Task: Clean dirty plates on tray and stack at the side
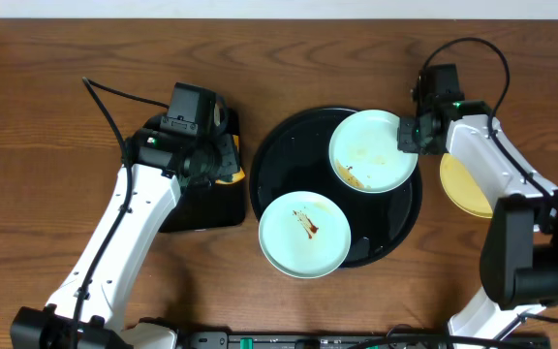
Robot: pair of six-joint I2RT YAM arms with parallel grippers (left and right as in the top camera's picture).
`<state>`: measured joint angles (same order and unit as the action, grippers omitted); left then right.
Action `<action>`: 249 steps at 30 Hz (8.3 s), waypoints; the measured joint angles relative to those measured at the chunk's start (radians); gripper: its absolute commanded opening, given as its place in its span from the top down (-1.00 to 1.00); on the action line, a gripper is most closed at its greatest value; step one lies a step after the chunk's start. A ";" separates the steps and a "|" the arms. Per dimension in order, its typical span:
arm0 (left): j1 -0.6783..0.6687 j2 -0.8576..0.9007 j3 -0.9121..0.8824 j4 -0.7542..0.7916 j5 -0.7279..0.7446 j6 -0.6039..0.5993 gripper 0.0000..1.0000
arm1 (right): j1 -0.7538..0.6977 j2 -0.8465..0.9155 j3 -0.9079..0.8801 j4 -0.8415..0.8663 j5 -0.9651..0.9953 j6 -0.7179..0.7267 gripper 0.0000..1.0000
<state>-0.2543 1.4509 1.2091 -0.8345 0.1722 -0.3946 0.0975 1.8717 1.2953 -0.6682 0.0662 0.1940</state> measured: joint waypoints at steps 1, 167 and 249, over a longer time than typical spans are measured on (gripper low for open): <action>0.000 0.000 0.000 0.000 0.000 0.000 0.85 | -0.004 0.005 0.000 0.003 0.000 0.001 0.42; -0.298 0.390 0.000 0.624 0.101 0.024 0.85 | 0.153 -0.029 0.005 -0.117 -0.143 0.186 0.98; 0.271 -0.044 -0.004 0.000 0.139 0.078 0.85 | 0.583 -0.308 0.004 0.035 0.850 -0.435 0.98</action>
<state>0.0170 1.4067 1.2049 -0.8345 0.3115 -0.3164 0.6807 1.5639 1.2995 -0.6334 0.9161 -0.2405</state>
